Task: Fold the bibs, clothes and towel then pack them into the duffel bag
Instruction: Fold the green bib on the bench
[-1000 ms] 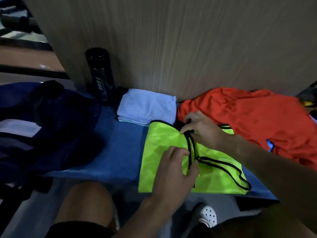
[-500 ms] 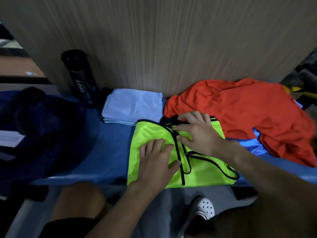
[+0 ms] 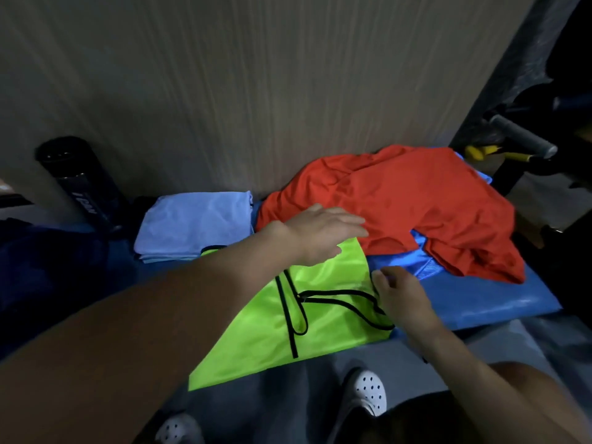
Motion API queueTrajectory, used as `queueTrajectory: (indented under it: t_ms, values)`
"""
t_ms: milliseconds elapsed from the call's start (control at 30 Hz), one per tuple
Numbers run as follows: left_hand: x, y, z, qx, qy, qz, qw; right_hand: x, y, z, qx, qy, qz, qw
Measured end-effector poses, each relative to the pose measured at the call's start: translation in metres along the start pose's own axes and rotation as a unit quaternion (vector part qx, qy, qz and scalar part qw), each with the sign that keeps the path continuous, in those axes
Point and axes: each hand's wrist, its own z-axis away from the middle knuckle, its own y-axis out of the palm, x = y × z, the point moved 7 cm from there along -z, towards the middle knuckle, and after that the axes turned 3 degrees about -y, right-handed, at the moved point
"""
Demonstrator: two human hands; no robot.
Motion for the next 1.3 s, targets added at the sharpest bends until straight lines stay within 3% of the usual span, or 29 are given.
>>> queueTrajectory:
  t_ms: [167,300,500,667,767,967,1067,1300]
  values:
    - [-0.009,0.013,-0.021,0.035,0.055,-0.086,0.994,-0.005,0.001,-0.001,0.011,0.005,-0.004,1.0]
    - [-0.007,0.015,-0.025,0.036,0.078,-0.125,0.988,-0.001,0.004,0.001,0.029,0.026,0.064,0.997]
    - [0.008,0.011,-0.024,-0.004,0.092,-0.106,0.99,0.008,0.002,0.005,0.036,0.007,0.098,0.995]
    - [0.025,0.008,-0.026,0.003,0.068,-0.025,0.997,0.026,0.005,0.008,0.046,-0.076,-0.075,0.993]
    - [0.035,0.002,-0.03,0.001,0.044,-0.01,0.999,0.027,0.002,0.004,0.034,-0.089,-0.102,0.99]
    - [0.046,-0.041,-0.042,-0.158,0.015,0.052,0.986,0.046,-0.043,-0.009,-0.096,-0.161,-0.194,0.963]
    - [0.049,-0.068,-0.035,-0.258,0.028,0.081,0.962,0.065,-0.073,-0.004,-0.165,-0.24,-0.153,0.944]
    - [0.057,-0.047,0.026,-0.295,0.046,0.058,0.953,0.094,-0.052,0.035,-0.141,-0.354,-0.007,0.924]
